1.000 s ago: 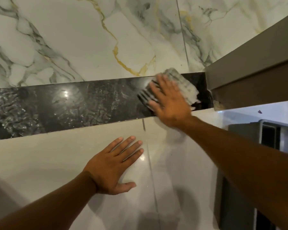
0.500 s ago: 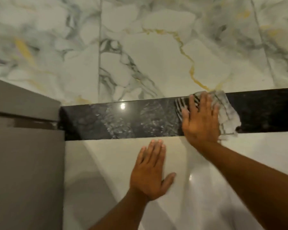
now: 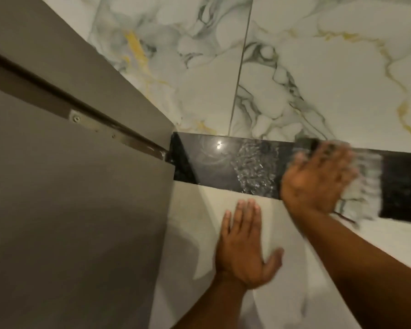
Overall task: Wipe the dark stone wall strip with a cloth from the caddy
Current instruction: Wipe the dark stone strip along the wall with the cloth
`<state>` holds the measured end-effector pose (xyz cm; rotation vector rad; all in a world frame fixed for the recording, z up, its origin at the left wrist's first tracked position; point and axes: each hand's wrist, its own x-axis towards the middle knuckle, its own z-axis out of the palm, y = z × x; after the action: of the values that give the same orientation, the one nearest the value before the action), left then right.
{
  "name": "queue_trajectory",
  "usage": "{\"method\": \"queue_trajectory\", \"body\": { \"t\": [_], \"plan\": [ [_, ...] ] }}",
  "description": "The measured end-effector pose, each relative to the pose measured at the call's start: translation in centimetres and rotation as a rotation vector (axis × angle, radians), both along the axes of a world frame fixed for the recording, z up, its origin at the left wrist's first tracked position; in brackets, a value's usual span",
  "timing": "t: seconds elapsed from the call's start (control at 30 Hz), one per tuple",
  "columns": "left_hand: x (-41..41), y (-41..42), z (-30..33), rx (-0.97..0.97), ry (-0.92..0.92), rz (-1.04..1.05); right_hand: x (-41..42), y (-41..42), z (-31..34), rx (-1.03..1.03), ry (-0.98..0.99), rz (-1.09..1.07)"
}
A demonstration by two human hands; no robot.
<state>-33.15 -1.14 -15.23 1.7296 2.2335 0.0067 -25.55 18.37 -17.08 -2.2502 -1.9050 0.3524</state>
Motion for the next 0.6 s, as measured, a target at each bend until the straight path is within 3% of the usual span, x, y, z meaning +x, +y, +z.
{"method": "queue_trajectory", "body": {
  "t": [0.07, 0.13, 0.2, 0.27, 0.37, 0.53, 0.6],
  "plan": [
    [0.2, 0.2, 0.1, -0.026, 0.014, 0.219, 0.0, -1.1, 1.3, -0.055, 0.019, 0.359],
    [0.4, 0.2, 0.2, -0.038, 0.048, 0.300, 3.6, -1.2, 1.6, -0.070, 0.000, 0.615],
    [0.5, 0.2, 0.0, -0.038, 0.043, 0.303, 8.3, -0.5, 1.6, -0.082, -0.059, 0.514],
    [0.5, 0.0, -0.3, -0.013, 0.057, 0.288, 9.9, -0.1, 1.2, -0.055, -0.093, 0.132],
    [0.8, -0.1, -1.3, 0.027, 0.059, 0.301, 3.3, -0.4, 1.5, -0.040, -0.101, -0.201],
    [0.8, 0.6, -1.0, 0.099, 0.035, 0.460, -9.4, -2.4, 1.7, -0.090, -0.025, -0.006],
    [1.1, 0.4, -0.8, 0.088, 0.056, 0.601, -11.5, -3.9, 2.2, -0.106, -0.040, 0.281]
  ]
}}
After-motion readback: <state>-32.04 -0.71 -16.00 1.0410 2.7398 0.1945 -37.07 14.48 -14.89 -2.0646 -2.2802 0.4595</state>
